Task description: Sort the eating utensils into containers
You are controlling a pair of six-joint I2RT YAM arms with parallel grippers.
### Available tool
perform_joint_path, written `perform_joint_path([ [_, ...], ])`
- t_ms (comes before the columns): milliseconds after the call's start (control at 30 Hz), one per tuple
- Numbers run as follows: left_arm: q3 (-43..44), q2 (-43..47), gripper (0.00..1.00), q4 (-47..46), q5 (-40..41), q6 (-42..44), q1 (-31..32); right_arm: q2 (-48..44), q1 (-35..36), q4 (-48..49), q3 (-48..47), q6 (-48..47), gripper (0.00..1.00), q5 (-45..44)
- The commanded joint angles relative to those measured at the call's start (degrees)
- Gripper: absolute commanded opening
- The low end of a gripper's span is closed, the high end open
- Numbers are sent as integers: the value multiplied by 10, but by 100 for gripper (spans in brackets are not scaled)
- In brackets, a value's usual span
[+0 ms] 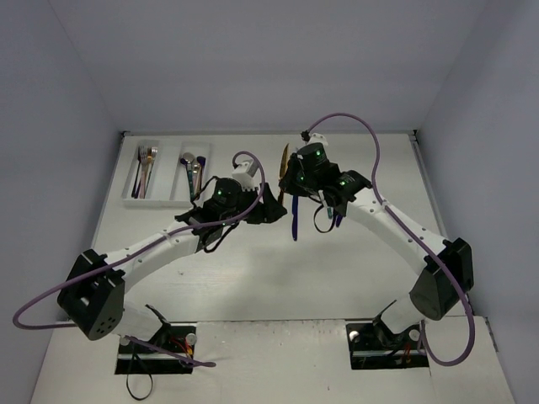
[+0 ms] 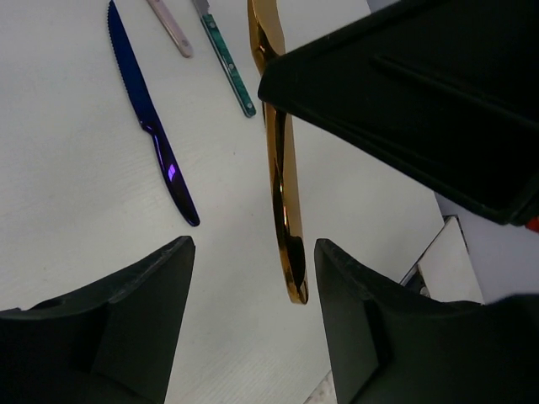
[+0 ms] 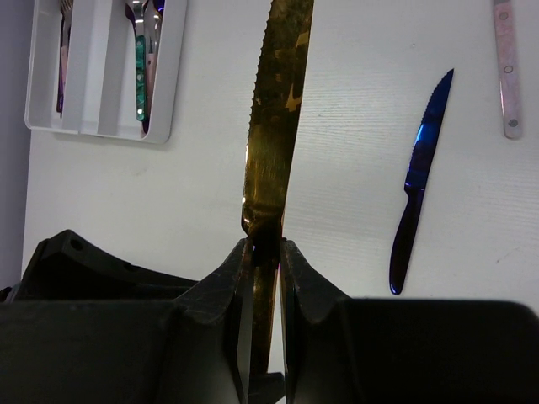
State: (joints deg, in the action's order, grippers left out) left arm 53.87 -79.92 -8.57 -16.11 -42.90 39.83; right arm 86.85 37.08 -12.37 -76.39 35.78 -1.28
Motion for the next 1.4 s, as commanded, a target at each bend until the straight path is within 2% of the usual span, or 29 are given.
perform_joint_path([
  [0, 34, -8, 47, -89, -8, -32, 8, -40, 8, 66, 13, 30, 0, -4],
  [133, 29, -15, 20, -105, -6, -42, 13, -44, 10, 80, 24, 39, 0, -1],
  [300, 19, -10, 1, -109, 7, -47, 12, -43, 12, 90, 34, 43, 0, -1],
  [400, 12, -1, 0, -109, 19, -50, 12, -39, 13, 92, 40, 43, 1, -5],
  [433, 7, 2, 0, -109, 24, -50, 11, -39, 13, 92, 42, 42, 5, -9],
  [533, -12, 17, 0, -108, 30, -51, 6, -35, 12, 91, 43, 38, 29, -21],
  [600, -23, 24, 0, -107, 32, -57, -7, -34, 11, 90, 44, 35, 38, -26],
  [667, -47, 38, 0, -100, 23, -65, -33, -36, 3, 91, 47, 26, 52, -31],
  [733, -59, 52, 0, -81, 13, -62, -58, -44, -12, 90, 54, 20, 58, -32],
  [900, -60, 97, 0, 31, -16, -6, -177, -69, -71, 89, 88, -1, 63, -15],
  [1033, -15, 96, 0, 122, -45, 79, -279, -92, -112, 87, 123, -24, 64, -9],
  [1133, 21, 69, 0, 176, -57, 147, -351, -99, -125, 85, 135, -37, 64, -4],
  [1367, 140, -56, 0, 227, -87, 254, -454, -98, -141, 86, 154, -61, 64, 22],
])
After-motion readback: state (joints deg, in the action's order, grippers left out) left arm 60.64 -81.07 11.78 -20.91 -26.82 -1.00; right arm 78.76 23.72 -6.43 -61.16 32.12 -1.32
